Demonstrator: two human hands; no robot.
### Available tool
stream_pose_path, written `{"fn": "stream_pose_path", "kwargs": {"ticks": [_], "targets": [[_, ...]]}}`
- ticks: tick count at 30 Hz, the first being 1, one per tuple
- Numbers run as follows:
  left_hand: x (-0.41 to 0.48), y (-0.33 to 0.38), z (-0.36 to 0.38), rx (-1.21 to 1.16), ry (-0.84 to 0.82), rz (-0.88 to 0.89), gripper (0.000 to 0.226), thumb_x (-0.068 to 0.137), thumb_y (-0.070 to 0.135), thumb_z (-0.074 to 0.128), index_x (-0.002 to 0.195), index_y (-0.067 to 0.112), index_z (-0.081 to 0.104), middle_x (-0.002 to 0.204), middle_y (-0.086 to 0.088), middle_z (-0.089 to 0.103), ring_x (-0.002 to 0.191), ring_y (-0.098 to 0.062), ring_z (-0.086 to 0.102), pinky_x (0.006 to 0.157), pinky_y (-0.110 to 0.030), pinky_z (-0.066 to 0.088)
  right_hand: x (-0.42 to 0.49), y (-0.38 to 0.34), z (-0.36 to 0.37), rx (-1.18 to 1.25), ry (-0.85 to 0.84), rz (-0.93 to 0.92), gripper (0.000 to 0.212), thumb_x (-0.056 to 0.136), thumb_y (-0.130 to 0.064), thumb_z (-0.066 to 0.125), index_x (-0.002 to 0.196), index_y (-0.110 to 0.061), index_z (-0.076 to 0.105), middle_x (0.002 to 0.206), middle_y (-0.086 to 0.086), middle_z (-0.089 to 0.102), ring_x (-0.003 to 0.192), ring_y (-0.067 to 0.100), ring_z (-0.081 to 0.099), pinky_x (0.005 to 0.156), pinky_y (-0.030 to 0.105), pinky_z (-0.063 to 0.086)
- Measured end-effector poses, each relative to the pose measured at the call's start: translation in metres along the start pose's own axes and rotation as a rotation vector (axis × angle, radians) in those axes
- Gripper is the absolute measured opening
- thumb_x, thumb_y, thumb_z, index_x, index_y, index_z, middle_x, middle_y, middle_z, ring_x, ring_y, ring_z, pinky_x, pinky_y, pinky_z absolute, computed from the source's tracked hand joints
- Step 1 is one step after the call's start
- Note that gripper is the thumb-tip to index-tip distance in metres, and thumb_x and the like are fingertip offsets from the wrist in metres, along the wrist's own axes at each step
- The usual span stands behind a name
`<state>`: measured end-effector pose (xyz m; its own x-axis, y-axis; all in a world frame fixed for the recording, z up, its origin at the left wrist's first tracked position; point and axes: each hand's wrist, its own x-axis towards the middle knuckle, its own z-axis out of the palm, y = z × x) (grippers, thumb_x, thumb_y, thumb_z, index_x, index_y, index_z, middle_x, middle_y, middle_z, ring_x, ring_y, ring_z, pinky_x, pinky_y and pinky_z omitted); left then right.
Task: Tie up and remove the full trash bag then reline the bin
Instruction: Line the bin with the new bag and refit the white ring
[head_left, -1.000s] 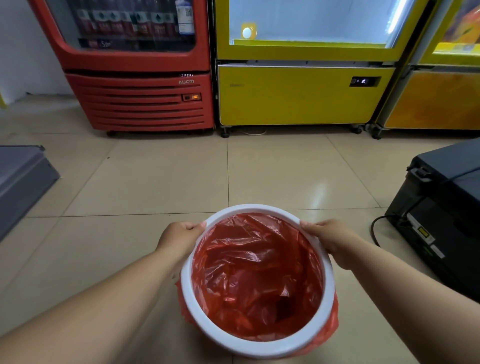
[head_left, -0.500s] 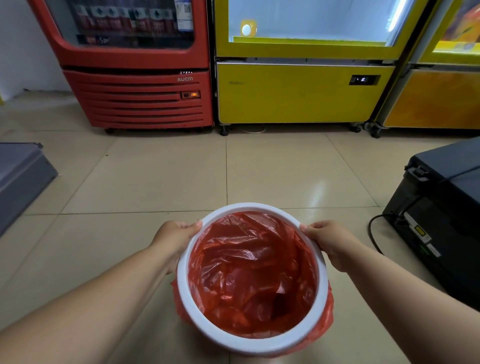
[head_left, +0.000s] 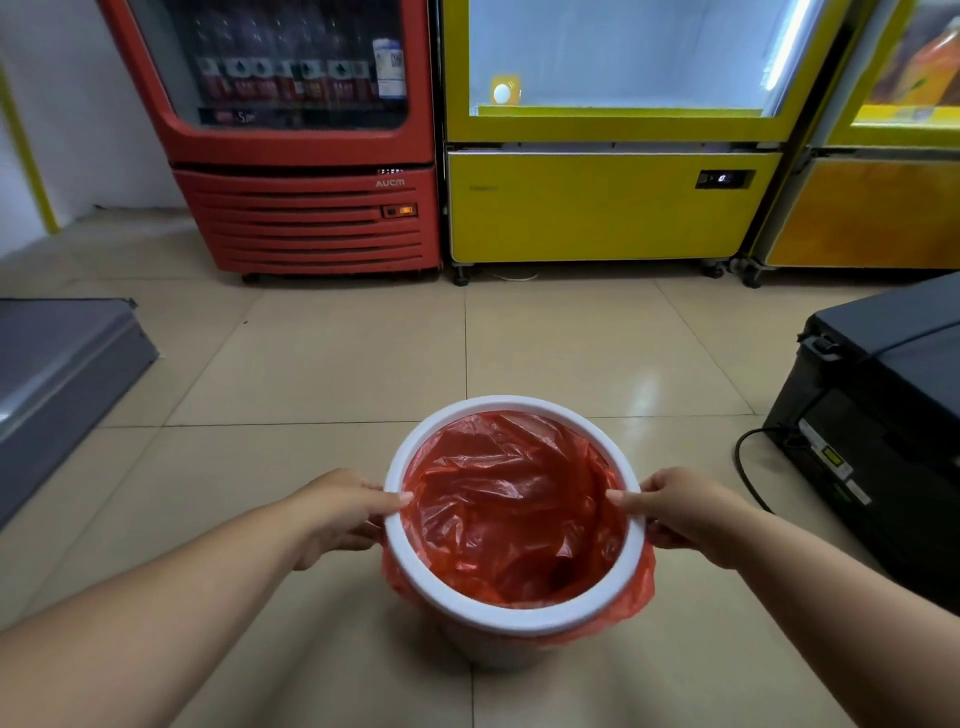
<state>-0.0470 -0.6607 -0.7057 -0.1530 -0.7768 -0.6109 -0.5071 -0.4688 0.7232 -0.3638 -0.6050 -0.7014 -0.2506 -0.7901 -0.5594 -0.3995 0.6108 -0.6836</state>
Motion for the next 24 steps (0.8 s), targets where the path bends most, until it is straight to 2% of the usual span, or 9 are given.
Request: {"fn": "stream_pose_path", "kwargs": {"ticks": [2, 7, 11, 14, 17, 19, 22, 23, 24], "targets": [[-0.007, -0.005, -0.002, -0.016, -0.019, -0.047, 0.023, 0.082, 0.026, 0.069, 0.094, 0.006, 0.07, 0.09, -0.01, 0.071, 0.082, -0.021, 0.062, 0.07, -0.026, 0.051, -0.007, 0.004, -0.001, 0.039, -0.053, 0.06, 0.039, 0.08, -0.027, 0.074, 0.097, 0.007, 0.065, 0.099, 0.026, 0.071, 0.074, 0.027, 0.064, 0.075, 0.035, 0.057], [-0.014, -0.014, 0.006, -0.161, 0.006, -0.069, 0.015, 0.082, 0.021, 0.069, 0.082, 0.005, 0.068, 0.081, -0.011, 0.069, 0.074, -0.02, 0.062, 0.062, -0.024, 0.05, -0.012, 0.011, 0.004, 0.237, -0.078, 0.107, 0.035, 0.081, -0.021, 0.073, 0.1, 0.006, 0.062, 0.09, 0.02, 0.069, 0.075, 0.026, 0.064, 0.065, 0.029, 0.056], [-0.012, -0.019, 0.012, -0.205, 0.061, -0.035, 0.016, 0.083, 0.017, 0.069, 0.074, 0.005, 0.064, 0.075, -0.011, 0.068, 0.067, -0.018, 0.058, 0.06, -0.024, 0.048, -0.012, 0.013, 0.008, 0.261, -0.055, 0.08, 0.037, 0.084, -0.02, 0.069, 0.106, 0.009, 0.06, 0.091, 0.02, 0.068, 0.077, 0.027, 0.063, 0.069, 0.031, 0.055], [-0.012, -0.02, 0.012, -0.185, 0.083, 0.002, 0.018, 0.083, 0.019, 0.068, 0.074, 0.004, 0.066, 0.074, -0.012, 0.068, 0.063, -0.017, 0.058, 0.056, -0.022, 0.049, -0.012, 0.012, 0.01, 0.194, -0.026, 0.039, 0.036, 0.085, -0.024, 0.068, 0.102, 0.007, 0.061, 0.091, 0.02, 0.07, 0.075, 0.027, 0.066, 0.067, 0.032, 0.056], [-0.017, -0.021, 0.015, -0.169, 0.121, 0.023, 0.026, 0.084, 0.025, 0.067, 0.086, -0.001, 0.068, 0.081, -0.015, 0.069, 0.067, -0.02, 0.061, 0.056, -0.023, 0.051, -0.013, 0.016, 0.016, 0.035, 0.091, -0.012, 0.043, 0.081, -0.04, 0.069, 0.084, 0.003, 0.066, 0.082, 0.018, 0.072, 0.067, 0.025, 0.066, 0.069, 0.035, 0.057], [-0.023, -0.021, 0.018, -0.153, 0.133, 0.001, 0.036, 0.086, 0.036, 0.063, 0.087, 0.0, 0.065, 0.084, -0.018, 0.068, 0.068, -0.023, 0.063, 0.059, -0.026, 0.053, -0.016, 0.02, 0.02, -0.06, 0.184, -0.073, 0.059, 0.073, -0.057, 0.068, 0.068, 0.002, 0.063, 0.063, 0.013, 0.065, 0.053, 0.02, 0.057, 0.056, 0.032, 0.049], [-0.035, -0.021, 0.019, -0.106, 0.135, -0.085, 0.05, 0.081, 0.052, 0.062, 0.086, 0.003, 0.06, 0.085, -0.02, 0.068, 0.068, -0.026, 0.066, 0.06, -0.029, 0.055, -0.027, 0.025, 0.023, -0.264, 0.361, -0.14, 0.058, 0.067, -0.064, 0.068, 0.062, -0.01, 0.048, 0.053, 0.002, 0.046, 0.046, 0.015, 0.042, 0.045, 0.025, 0.031], [-0.038, -0.021, 0.019, -0.095, 0.106, -0.103, 0.05, 0.079, 0.052, 0.064, 0.086, 0.003, 0.06, 0.085, -0.019, 0.068, 0.069, -0.026, 0.066, 0.061, -0.029, 0.055, -0.032, 0.025, 0.024, -0.308, 0.348, -0.136, 0.057, 0.068, -0.064, 0.069, 0.063, -0.011, 0.047, 0.052, 0.001, 0.045, 0.045, 0.014, 0.041, 0.044, 0.024, 0.03], [-0.04, -0.021, 0.018, -0.09, 0.064, -0.114, 0.048, 0.077, 0.05, 0.067, 0.087, 0.003, 0.062, 0.084, -0.018, 0.068, 0.071, -0.025, 0.066, 0.062, -0.029, 0.055, -0.036, 0.025, 0.026, -0.25, 0.263, -0.107, 0.054, 0.069, -0.061, 0.07, 0.063, -0.011, 0.051, 0.05, 0.001, 0.048, 0.043, 0.014, 0.043, 0.043, 0.024, 0.032]]}}
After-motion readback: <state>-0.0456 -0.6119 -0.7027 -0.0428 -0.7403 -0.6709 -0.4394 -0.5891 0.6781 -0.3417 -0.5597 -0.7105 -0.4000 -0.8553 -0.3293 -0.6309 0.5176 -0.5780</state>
